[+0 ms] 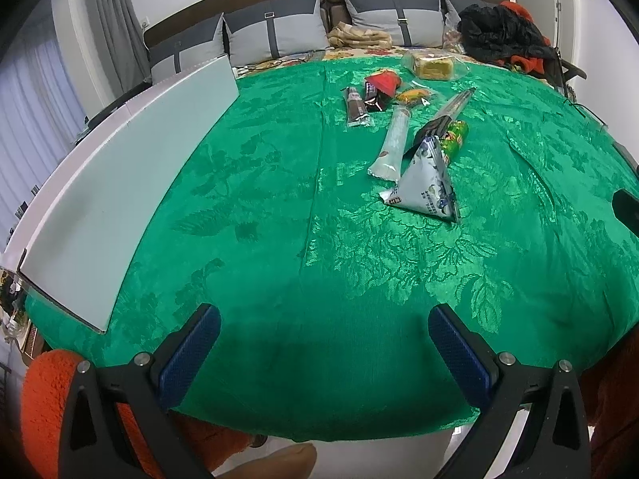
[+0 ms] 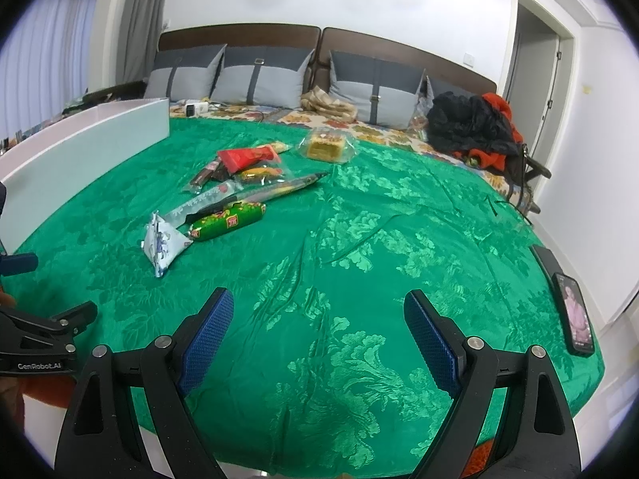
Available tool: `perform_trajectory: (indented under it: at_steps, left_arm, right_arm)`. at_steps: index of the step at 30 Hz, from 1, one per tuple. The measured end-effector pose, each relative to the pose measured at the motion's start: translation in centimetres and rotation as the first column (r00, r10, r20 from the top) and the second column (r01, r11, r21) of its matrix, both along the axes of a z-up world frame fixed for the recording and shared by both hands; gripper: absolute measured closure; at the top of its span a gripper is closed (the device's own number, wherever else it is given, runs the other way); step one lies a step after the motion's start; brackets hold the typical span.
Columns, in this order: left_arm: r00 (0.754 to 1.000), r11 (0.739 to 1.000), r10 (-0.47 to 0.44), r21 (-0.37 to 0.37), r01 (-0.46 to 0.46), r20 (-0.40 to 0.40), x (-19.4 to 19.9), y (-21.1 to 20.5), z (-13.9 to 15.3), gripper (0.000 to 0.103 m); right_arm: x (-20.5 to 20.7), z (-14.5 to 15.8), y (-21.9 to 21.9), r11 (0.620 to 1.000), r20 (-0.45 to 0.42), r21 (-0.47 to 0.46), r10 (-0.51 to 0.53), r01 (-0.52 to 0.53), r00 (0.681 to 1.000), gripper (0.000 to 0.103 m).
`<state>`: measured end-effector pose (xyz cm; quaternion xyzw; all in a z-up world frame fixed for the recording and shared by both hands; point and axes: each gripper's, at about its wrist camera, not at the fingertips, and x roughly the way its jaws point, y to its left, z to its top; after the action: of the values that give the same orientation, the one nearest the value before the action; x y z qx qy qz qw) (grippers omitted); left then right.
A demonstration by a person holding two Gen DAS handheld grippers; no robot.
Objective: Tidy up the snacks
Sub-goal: 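Move the left tool toward the white triangular snack wrapper and grasp it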
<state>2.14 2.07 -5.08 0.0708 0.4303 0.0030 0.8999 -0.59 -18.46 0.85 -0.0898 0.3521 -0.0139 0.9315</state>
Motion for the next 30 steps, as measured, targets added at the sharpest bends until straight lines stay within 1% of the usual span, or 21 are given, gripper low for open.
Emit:
perform_trajectory:
  at_steps: [7,10,11,13,15,22,30]
  left_arm:
    - [0.999,1.0,-0.006,-0.002,0.006,-0.038,0.4,-0.1,-0.7,0.0]
    - [0.997,1.0,0.007,-0.016,-0.008,-0.073,1.1,0.4,-1.2,0.0]
    - [0.997,0.999,0.009,-0.031,-0.011,-0.076,1.3,0.6,-1.2,0.0]
    - [0.997,0.999,0.012,-0.034,-0.015,-0.082,1.7,0.7,-1.3,0.0]
    - [0.996,0.999,0.01,-0.029,-0.012,-0.084,2.2,0.8,-1.3,0.0]
    - [0.99,0.993,0.016,-0.114,-0.032,-0.144,4.1,2.0,-1.6,0.0]
    - [0.984,0.992,-0.015,-0.128,-0.008,-0.18,5.5,2.1,-1.7,0.0]
  right_arm:
    - [0.0,-0.1,-0.2,1.0,-0.013,0.011,0.0,0.0,1.0,0.013]
    - [0.1,-0.2,-0.4,1.0,-0.024,0.019,-0.004,0.004,1.0,0.013]
    - [0.2,-0.2,-0.5,1.0,-0.028,0.024,-0.006,0.006,1.0,0.013]
    - [0.3,-0.3,-0.7,0.999,-0.041,0.032,-0.009,0.01,0.999,0.013]
    - [0.5,-0.4,-0.9,0.999,-0.061,0.036,-0.013,0.016,0.998,0.013]
    - [1.1,-1.7,-1.7,0.997,-0.144,0.058,-0.036,0.045,0.989,0.013]
    - [1.7,-3.0,-2.3,0.995,-0.212,0.075,-0.052,0.07,0.976,0.013]
